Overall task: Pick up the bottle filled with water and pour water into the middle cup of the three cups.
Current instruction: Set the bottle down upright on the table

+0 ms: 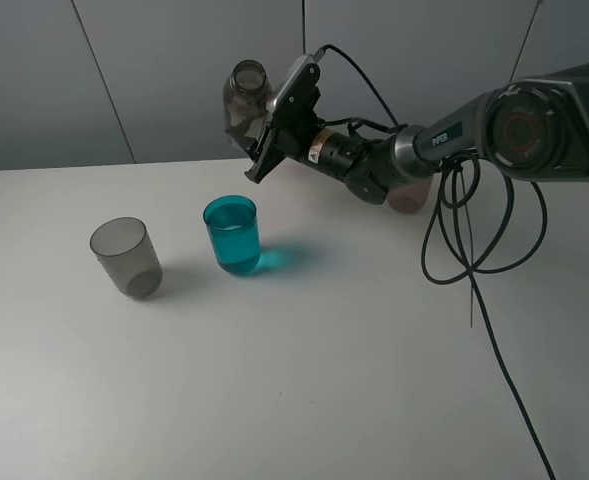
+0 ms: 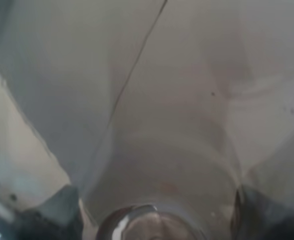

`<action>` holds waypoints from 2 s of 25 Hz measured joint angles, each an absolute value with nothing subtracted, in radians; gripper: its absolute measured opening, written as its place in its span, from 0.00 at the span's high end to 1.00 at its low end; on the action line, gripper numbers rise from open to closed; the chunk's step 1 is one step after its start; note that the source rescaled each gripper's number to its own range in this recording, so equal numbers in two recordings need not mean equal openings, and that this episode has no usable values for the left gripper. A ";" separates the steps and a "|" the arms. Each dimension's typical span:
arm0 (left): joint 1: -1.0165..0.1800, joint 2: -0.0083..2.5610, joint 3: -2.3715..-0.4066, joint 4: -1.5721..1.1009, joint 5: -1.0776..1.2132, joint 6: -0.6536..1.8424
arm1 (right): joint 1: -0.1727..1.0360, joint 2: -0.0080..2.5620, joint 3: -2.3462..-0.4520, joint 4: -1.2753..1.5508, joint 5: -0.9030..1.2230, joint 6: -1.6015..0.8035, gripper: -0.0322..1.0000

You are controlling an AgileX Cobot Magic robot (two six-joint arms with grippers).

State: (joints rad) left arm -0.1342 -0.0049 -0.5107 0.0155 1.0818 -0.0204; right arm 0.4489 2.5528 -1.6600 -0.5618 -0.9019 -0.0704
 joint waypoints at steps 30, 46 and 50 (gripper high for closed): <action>-0.134 -0.005 -0.511 0.016 1.082 -0.020 | 0.447 1.987 -1.183 -0.273 -0.685 0.085 0.79; -0.134 -0.005 -0.511 0.016 1.082 -0.020 | 0.420 1.604 -0.874 -0.060 -0.320 0.024 0.79; -0.134 -0.005 -0.511 0.016 1.082 -0.020 | 0.406 1.542 -0.852 -0.033 -0.169 0.018 0.79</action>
State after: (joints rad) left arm -0.1342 -0.0049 -0.5107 0.0155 1.0818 -0.0204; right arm 0.4064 1.5419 -0.8518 -0.0330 -0.1690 0.0177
